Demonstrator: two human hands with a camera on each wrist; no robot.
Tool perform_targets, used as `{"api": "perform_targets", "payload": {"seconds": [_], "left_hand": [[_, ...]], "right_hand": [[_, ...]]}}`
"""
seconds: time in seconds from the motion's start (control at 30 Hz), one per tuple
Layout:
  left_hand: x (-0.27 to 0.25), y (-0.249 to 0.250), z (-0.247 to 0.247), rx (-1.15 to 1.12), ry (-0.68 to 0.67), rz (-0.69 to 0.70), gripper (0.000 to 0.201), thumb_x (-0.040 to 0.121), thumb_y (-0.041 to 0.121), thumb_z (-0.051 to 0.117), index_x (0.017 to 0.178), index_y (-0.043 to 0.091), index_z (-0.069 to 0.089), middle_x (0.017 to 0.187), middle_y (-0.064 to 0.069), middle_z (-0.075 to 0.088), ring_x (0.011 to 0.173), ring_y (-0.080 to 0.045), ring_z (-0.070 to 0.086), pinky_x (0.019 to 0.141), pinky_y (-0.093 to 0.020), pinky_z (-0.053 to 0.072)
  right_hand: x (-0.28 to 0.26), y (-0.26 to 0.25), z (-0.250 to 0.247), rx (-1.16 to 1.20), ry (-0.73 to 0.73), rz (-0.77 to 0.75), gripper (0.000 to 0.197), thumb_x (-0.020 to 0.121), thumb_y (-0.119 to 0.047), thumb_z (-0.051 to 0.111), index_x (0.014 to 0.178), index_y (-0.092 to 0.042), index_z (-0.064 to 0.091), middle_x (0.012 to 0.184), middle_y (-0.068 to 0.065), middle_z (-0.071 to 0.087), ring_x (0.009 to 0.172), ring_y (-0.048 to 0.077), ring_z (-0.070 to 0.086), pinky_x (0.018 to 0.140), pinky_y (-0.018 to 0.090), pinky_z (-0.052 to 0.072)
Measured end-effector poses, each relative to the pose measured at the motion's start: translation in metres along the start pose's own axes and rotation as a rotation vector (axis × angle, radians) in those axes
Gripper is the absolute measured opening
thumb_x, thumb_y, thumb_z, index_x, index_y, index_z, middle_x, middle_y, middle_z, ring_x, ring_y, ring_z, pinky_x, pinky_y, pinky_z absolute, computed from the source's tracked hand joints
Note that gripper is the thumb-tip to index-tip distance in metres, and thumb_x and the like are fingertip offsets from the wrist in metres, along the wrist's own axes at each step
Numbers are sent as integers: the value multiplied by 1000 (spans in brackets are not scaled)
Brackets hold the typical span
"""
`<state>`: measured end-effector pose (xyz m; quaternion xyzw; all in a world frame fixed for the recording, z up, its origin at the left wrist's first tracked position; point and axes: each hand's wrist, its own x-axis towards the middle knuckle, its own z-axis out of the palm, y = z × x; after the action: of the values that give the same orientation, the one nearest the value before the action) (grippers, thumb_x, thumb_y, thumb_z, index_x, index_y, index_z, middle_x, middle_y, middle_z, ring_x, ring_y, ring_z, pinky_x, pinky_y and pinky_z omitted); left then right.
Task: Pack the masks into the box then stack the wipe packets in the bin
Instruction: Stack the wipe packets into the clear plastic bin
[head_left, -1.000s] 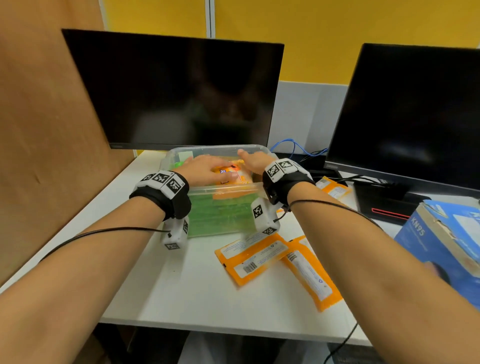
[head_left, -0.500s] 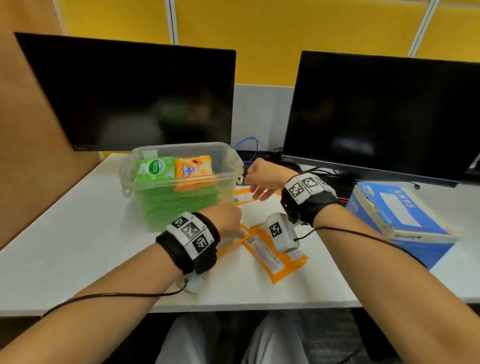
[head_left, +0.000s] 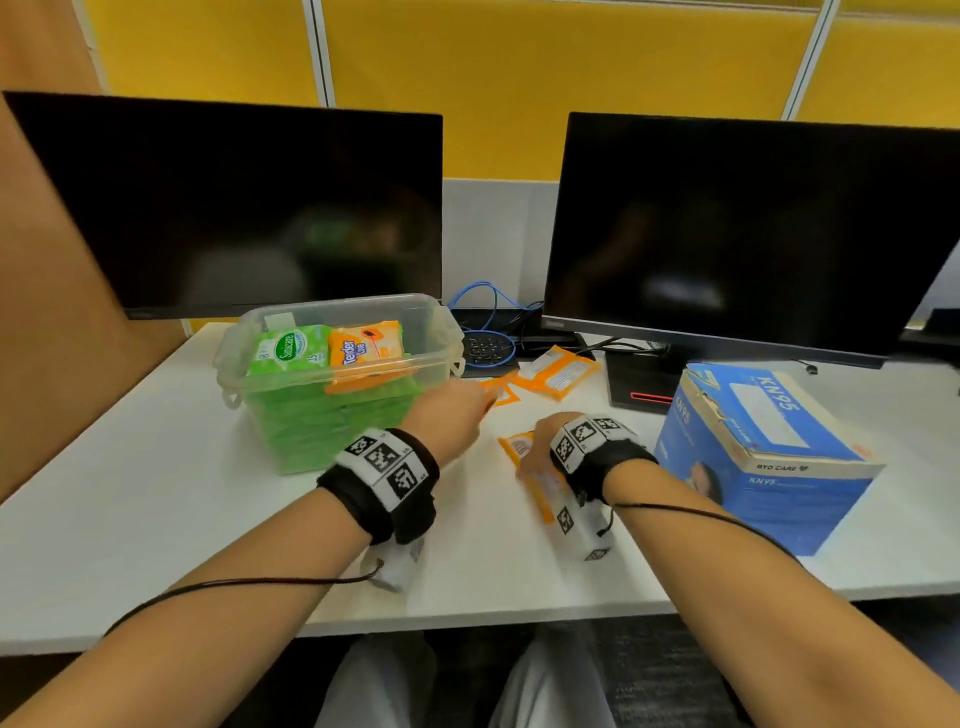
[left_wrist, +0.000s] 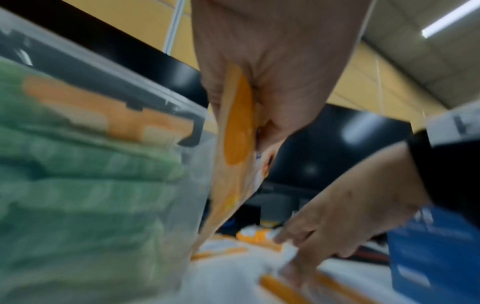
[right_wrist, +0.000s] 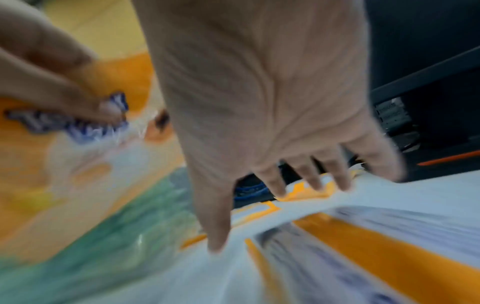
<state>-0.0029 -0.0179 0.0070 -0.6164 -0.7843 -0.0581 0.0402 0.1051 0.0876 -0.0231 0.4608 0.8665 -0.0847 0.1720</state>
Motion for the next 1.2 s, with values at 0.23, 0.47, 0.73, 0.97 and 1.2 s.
{"api": "perform_targets", "payload": {"seconds": [0.23,0.47,0.73,0.97,1.2], "left_hand": [[16,-24,-71,-609,646,-196,19,102,21,33,112,7,40,94,-15,57,84,-34,57,66,-38,43],[16,-69,-80,-936,682,-437,11,102,14,32,106,8,40,118,-16,54,103,-29,52,76,-29,34],[24,-78,-87,-942,879,-552,19,103,17,32,112,4,42,121,-15,54,112,-30,50,78,-33,36],[15,-70,-61,-905,711,-542,21,100,6,33,120,0,37,124,-19,50,112,-32,51,80,-34,39],[30,-64,-32,-934,548,-541,35,97,0,38,131,7,34,131,-15,48,119,-31,50,94,-39,43]], "right_hand": [[7,-40,-52,1045,220,-442,99,84,-6,65,150,-41,1,148,4,37,129,19,43,98,40,47],[10,-62,-47,794,316,-544,73,80,7,37,134,-41,43,133,4,54,105,27,61,69,28,51],[-20,-101,-60,901,-137,-721,69,88,12,38,149,-19,23,133,4,58,133,17,42,99,27,34],[61,-103,-32,411,9,-377,59,83,-25,68,137,-18,44,140,7,49,126,24,49,103,36,41],[80,-109,-1,149,-23,-379,76,75,-42,76,135,-9,45,133,10,52,120,28,51,87,33,43]]}}
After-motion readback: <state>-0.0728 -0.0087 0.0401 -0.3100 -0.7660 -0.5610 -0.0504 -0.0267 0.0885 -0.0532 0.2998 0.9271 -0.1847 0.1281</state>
